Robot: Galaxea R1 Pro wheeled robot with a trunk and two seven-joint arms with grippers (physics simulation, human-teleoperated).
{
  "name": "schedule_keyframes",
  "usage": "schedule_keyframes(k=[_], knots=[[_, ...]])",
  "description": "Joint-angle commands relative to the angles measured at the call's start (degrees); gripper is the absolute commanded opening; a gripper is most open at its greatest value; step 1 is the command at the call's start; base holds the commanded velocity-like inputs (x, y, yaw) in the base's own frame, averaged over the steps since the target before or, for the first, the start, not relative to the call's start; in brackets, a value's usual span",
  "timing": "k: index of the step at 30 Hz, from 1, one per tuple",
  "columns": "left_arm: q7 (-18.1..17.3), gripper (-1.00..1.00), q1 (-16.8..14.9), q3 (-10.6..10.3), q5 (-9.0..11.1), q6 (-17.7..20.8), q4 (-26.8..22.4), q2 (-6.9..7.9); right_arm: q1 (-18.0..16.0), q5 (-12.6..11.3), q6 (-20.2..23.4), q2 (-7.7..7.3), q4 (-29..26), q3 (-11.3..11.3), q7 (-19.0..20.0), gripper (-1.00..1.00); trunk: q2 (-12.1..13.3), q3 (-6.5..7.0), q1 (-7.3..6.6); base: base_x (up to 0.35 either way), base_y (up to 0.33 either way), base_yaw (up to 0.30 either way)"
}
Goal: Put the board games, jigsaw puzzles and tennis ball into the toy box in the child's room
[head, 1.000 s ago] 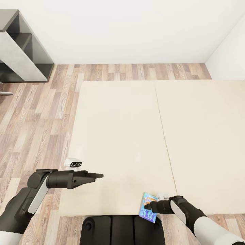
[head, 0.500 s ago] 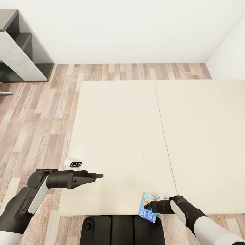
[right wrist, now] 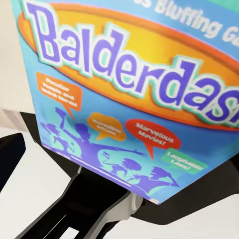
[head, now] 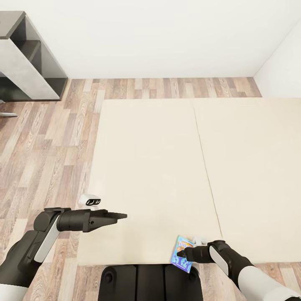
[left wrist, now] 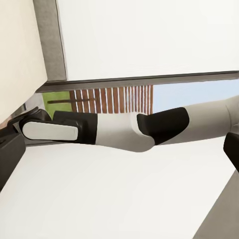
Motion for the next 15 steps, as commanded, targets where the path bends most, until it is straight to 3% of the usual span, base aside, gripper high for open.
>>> schedule_keyframes(k=[1, 15], knots=[[-0.1, 1.0, 0.0, -0.1, 0.1, 0.6, 0.0, 0.05, 0.0, -0.1, 0.2, -0.05, -0.1, 0.2, 0.1, 1.0, -0.1, -0.06, 0.03, 0.0, 0.019, 0.0], [-0.1, 1.0, 0.0, -0.1, 0.1, 0.6, 0.0, 0.05, 0.0, -0.1, 0.2, -0.05, -0.2, 0.2, 0.1, 1.0, -0.1, -0.06, 0.03, 0.0, 0.055, 0.0]])
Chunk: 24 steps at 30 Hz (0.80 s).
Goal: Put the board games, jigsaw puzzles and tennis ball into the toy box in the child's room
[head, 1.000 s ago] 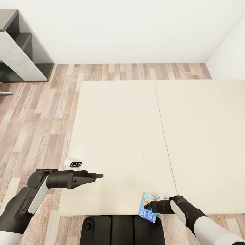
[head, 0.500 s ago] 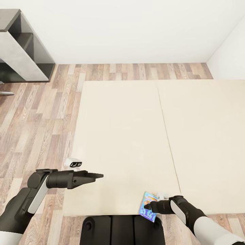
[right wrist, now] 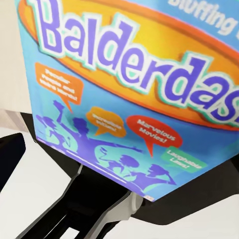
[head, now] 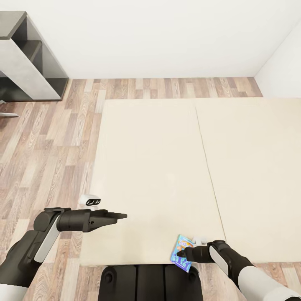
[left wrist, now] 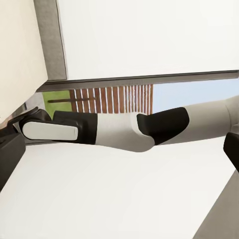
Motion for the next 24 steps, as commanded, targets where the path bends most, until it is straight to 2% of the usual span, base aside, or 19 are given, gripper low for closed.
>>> schedule_keyframes(k=[1, 15, 24], knots=[[-0.1, 1.0, 0.0, -0.1, 0.1, 0.6, 0.0, 0.05, 0.0, -0.1, 0.2, -0.05, -0.1, 0.2, 0.1, 1.0, -0.1, -0.06, 0.03, 0.0, 0.014, 0.0], [-0.1, 1.0, 0.0, -0.1, 0.2, 0.6, 0.0, 0.05, 0.0, -0.1, 0.2, -0.05, -0.1, 0.2, 0.1, 1.0, -0.1, -0.06, 0.03, 0.0, 0.057, 0.0], [0.0, 1.0, 0.0, -0.2, 0.2, 0.6, 0.0, 0.05, 0.0, -0.1, 0.2, -0.03, -0.1, 0.2, 0.1, 1.0, -0.1, -0.06, 0.03, 0.0, 0.119, 0.0]])
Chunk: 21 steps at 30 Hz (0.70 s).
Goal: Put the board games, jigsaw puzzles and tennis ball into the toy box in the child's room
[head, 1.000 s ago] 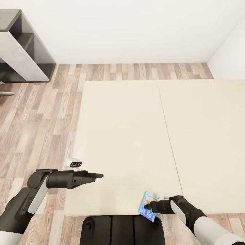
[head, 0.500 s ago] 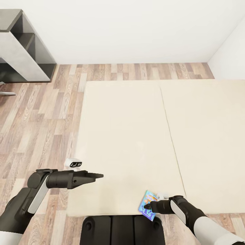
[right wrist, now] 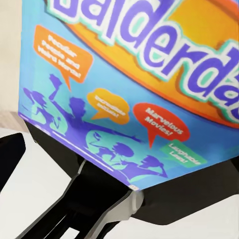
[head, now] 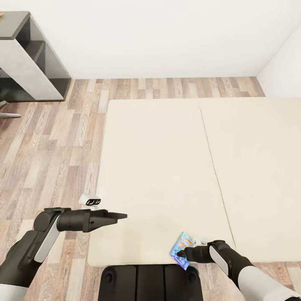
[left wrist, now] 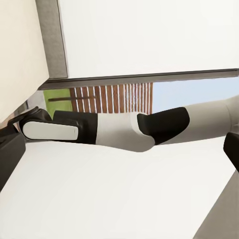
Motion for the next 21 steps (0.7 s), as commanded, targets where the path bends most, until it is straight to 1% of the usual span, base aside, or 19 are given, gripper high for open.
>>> schedule_keyframes(k=[1, 11, 21], knots=[[-0.1, 1.0, 0.0, -0.1, 0.2, 0.6, 0.0, 0.05, 0.0, -0.1, 0.2, -0.06, -0.1, 0.2, 0.1, 1.0, -0.1, -0.06, 0.03, 0.0, 0.037, 0.0], [-0.1, 1.0, 0.0, -0.1, 0.1, 0.6, 0.0, 0.05, 0.0, -0.1, 0.2, -0.05, -0.1, 0.2, 0.1, 1.0, -0.1, -0.06, 0.03, 0.0, 0.013, 0.0], [-0.2, 1.0, 0.0, -0.1, 0.1, 0.6, 0.0, 0.05, 0.0, -0.1, 0.2, -0.04, -0.1, 0.2, 0.1, 1.0, -0.1, -0.06, 0.03, 0.0, 0.042, 0.0]])
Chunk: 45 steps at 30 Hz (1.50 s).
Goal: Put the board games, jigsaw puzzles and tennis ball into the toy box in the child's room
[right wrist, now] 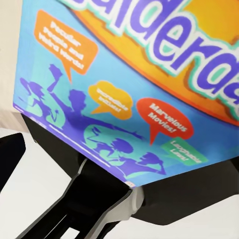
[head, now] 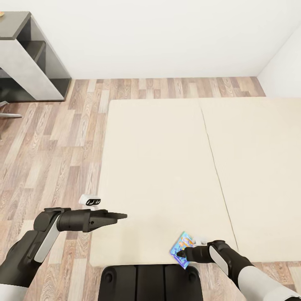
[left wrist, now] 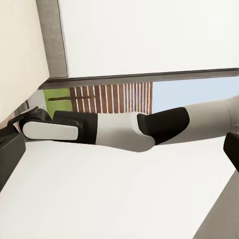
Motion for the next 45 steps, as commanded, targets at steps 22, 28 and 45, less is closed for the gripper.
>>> schedule_keyframes(k=[22, 28, 45], knots=[[-0.1, 1.0, 0.0, -0.1, 0.2, 0.6, 0.0, 0.05, 0.0, -0.1, 0.2, -0.05, -0.1, 0.2, 0.1, 1.0, -0.1, -0.06, 0.03, 0.0, 0.019, 0.0], [-0.1, 1.0, 0.0, -0.1, 0.2, 0.6, 0.0, 0.05, 0.0, -0.1, 0.2, -0.05, -0.1, 0.2, 0.1, 1.0, -0.1, -0.06, 0.03, 0.0, 0.051, 0.0], [-0.1, 1.0, 0.0, -0.1, 0.2, 0.6, 0.0, 0.05, 0.0, -0.1, 0.1, 0.0, -0.1, 0.2, 0.1, 1.0, -0.1, -0.06, 0.03, 0.0, 0.026, 0.0]])
